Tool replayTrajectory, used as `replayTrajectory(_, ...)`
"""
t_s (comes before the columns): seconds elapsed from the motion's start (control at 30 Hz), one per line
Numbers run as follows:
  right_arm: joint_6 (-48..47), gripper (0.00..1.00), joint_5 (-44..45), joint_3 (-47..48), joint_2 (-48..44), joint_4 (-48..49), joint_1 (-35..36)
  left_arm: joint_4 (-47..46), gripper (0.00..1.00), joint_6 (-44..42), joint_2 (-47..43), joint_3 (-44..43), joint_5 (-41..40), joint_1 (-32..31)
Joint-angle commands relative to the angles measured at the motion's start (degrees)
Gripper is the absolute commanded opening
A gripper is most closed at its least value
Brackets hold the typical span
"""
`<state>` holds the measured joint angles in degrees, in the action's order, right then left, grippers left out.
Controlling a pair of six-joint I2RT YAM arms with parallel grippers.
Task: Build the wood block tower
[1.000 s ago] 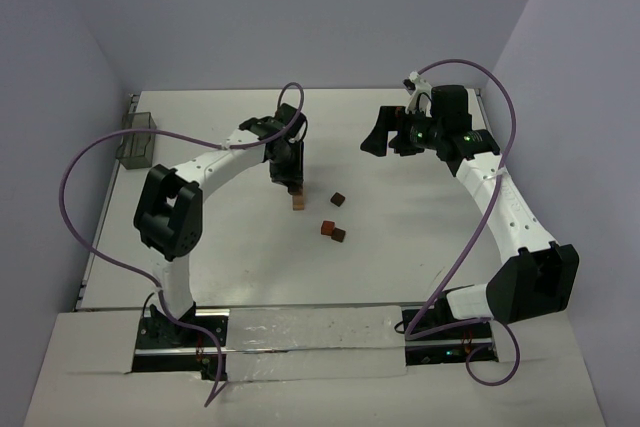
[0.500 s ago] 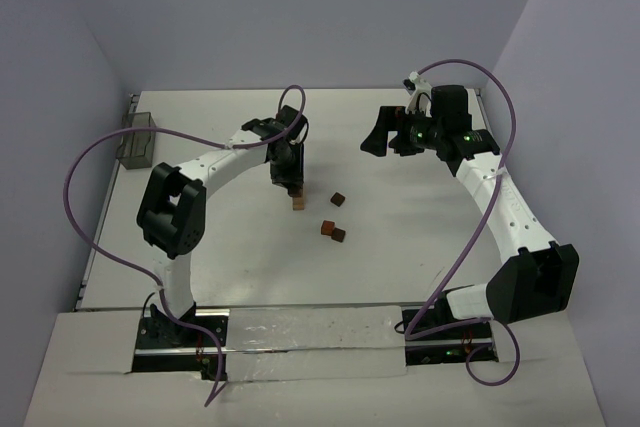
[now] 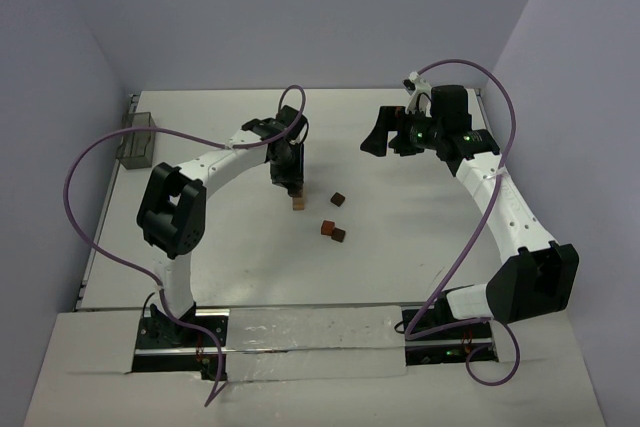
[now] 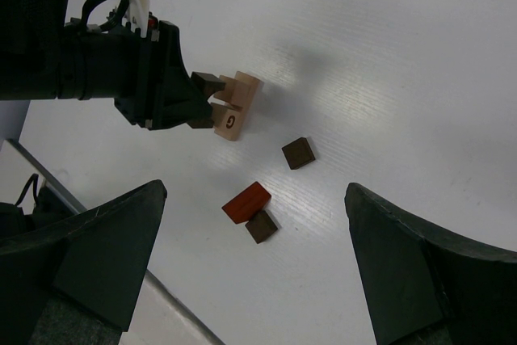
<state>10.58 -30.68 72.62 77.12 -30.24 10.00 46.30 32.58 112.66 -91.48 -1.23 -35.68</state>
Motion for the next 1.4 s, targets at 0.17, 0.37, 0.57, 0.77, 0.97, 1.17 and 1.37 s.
replayTrajectory(0.17,-0.32,1.0,-0.52,1.47,-0.22,0.44,0.2,-0.75,0.36,-0.06,0.78,-1.74,0.8,-0.24)
replayTrajectory(0.37,-0.21,1.0,-0.7,1.45,-0.31,0.47,0.2,-0.86,0.42,-0.17,0.89,-1.88,0.8,-0.24)
replayTrajectory(0.57,-0.13,1.0,-0.78,1.46,-0.23,0.46,0.2,-0.79,0.51,-0.32,0.82,-1.95,0.78,-0.19)
replayTrajectory(0.77,-0.12,1.0,-0.88,1.47,-0.22,0.53,0.2,-0.86,0.56,-0.41,0.54,-2.03,0.8,-0.27)
replayTrajectory(0.97,-0.18,1.0,-0.91,1.36,-0.36,0.62,0.16,-0.35,0.7,-0.78,-0.95,-3.61,0.47,-0.21)
replayTrajectory(1.17,0.32,1.0,-0.52,0.68,-1.01,1.32,0.2,0.2,0.88,-2.8,-5.6,-5.38,0.7,-0.27)
replayTrajectory(1.37,-0.7,1.0,0.87,-0.6,-2.28,1.6,1.11,-1.48,0.9,-6.98,-14.55,-5.92,7.05,1.2)
